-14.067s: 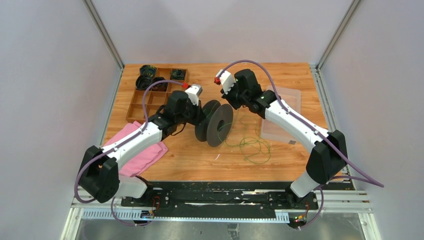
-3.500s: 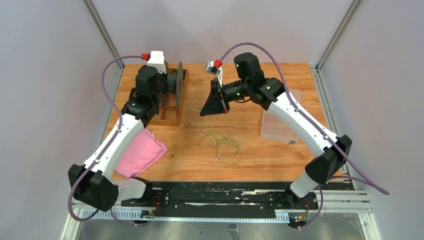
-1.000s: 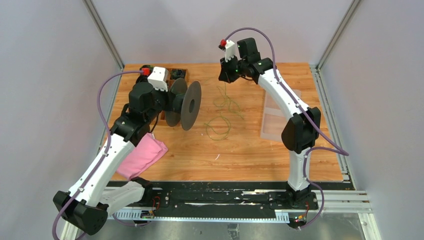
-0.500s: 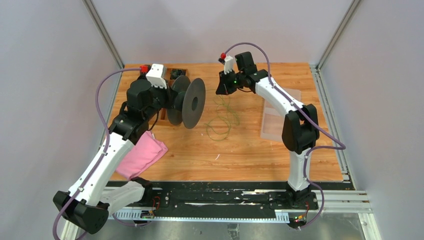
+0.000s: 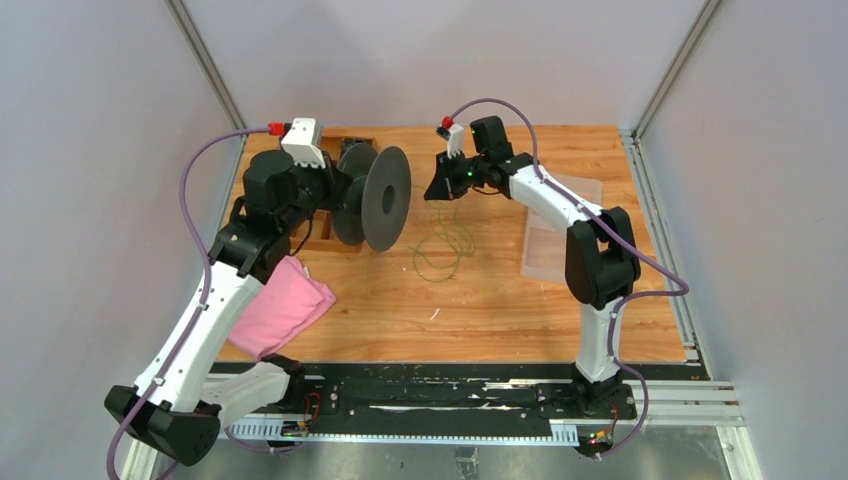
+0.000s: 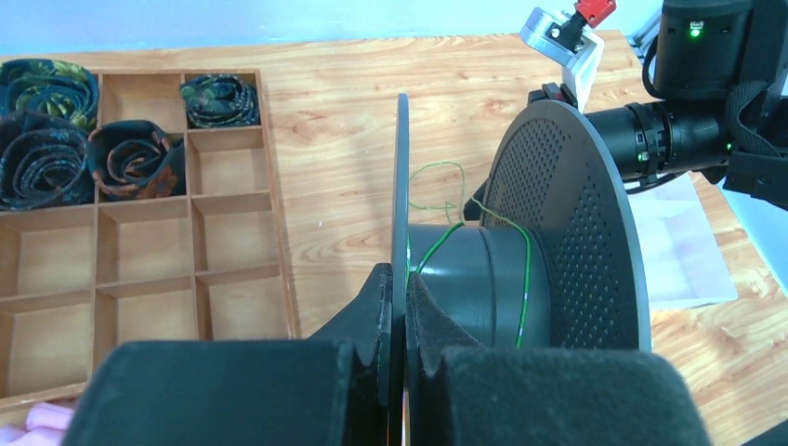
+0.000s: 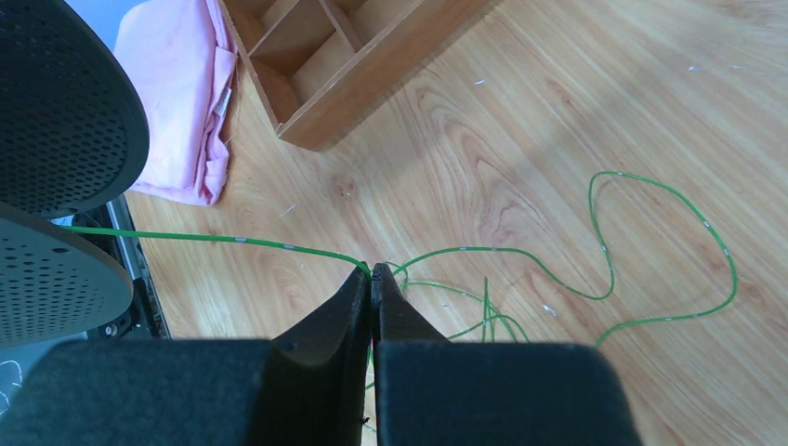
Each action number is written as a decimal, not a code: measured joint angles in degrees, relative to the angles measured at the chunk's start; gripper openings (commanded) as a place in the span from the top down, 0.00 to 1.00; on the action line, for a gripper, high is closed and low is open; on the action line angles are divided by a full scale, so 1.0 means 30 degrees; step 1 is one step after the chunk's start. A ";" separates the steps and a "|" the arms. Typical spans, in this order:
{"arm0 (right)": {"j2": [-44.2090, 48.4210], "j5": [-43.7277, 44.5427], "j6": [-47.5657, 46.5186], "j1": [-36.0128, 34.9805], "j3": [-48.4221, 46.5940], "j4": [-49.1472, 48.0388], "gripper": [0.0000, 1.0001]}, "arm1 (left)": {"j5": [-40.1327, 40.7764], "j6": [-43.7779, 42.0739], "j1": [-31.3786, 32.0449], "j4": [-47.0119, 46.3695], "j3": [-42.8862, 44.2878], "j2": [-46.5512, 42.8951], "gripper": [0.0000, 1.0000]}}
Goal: Wrap the cables
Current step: Wrap the cable around the cable reel.
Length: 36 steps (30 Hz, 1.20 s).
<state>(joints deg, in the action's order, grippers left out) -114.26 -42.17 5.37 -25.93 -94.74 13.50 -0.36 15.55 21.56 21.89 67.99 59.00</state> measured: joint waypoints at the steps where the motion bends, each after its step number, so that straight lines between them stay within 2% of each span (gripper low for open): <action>1: 0.0000 -0.0102 0.0073 -0.0007 0.0102 -0.0131 0.99 | -0.0044 0.0058 -0.0058 0.0204 0.0066 0.0000 1.00; 11: 0.0153 -0.1151 0.0364 -0.0073 0.1253 -0.1421 0.95 | -0.0262 0.0495 -0.0386 0.0896 0.1217 0.0000 1.00; 28: 0.0270 -0.1392 0.0342 -0.0313 0.3082 -0.2419 0.95 | -0.0816 0.1858 -0.1290 0.0882 0.1421 0.0233 1.00; 36: 0.0743 -0.1821 0.0277 -0.0444 0.4029 -0.3198 0.95 | -0.0656 0.2375 -0.1486 0.0896 0.2390 0.0590 1.00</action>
<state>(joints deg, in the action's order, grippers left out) -112.03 -47.64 6.20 -27.27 -82.65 3.90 -2.33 22.68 17.10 24.58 75.16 60.77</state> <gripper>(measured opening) 0.052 0.042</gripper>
